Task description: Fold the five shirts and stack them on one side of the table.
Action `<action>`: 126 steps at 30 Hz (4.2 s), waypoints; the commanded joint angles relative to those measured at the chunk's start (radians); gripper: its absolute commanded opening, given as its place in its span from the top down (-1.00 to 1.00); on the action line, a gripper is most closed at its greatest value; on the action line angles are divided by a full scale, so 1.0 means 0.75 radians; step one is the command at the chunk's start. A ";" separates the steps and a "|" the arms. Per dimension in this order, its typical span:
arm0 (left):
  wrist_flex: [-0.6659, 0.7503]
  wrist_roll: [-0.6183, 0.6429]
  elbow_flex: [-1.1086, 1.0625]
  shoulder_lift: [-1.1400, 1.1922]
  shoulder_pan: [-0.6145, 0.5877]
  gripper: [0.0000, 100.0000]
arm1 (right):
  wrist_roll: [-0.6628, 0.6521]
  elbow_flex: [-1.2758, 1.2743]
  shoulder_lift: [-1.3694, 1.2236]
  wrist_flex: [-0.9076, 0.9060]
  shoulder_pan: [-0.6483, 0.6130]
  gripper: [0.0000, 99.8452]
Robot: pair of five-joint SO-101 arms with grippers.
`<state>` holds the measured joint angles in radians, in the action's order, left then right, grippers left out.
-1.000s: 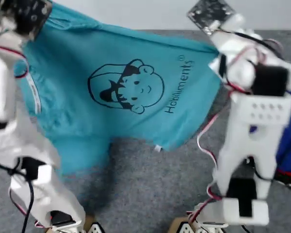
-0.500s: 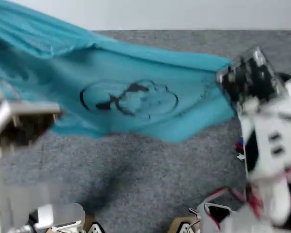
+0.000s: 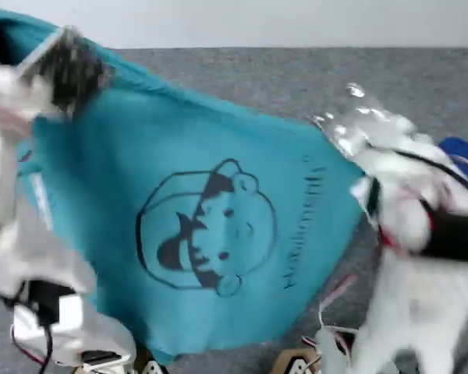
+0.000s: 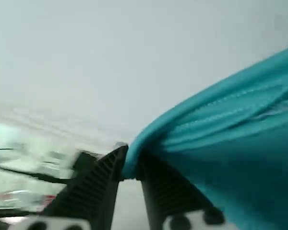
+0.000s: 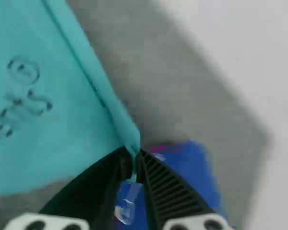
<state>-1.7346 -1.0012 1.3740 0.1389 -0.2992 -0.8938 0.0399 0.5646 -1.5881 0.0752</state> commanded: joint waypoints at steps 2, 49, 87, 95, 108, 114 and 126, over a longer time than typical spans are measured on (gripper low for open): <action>0.047 -0.018 -0.310 0.245 0.004 0.99 | -0.016 -0.503 -0.144 0.478 -0.071 0.98; 0.041 -0.012 -0.292 1.045 -0.061 0.99 | 0.816 1.270 -2.092 0.357 -0.539 0.52; 0.043 -0.016 -0.287 1.043 -0.061 0.99 | 0.970 1.980 -2.534 -0.130 -0.631 0.53; 0.041 -0.016 -0.271 1.043 -0.061 0.99 | 0.882 1.982 -2.526 -0.126 -0.631 0.99; -0.020 0.182 0.422 1.025 -0.063 0.99 | 0.718 2.179 -2.143 -0.269 -0.621 0.98; 0.018 0.362 0.408 0.720 -0.063 0.99 | 0.644 2.175 -1.826 -0.271 -0.578 0.98; 0.221 0.383 0.406 0.184 -0.037 0.99 | 0.642 1.854 -1.075 -0.279 -0.386 0.98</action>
<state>-1.6379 -0.7296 1.6395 0.3859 -0.3330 -0.4012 1.5282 -0.4342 -1.7553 -0.2455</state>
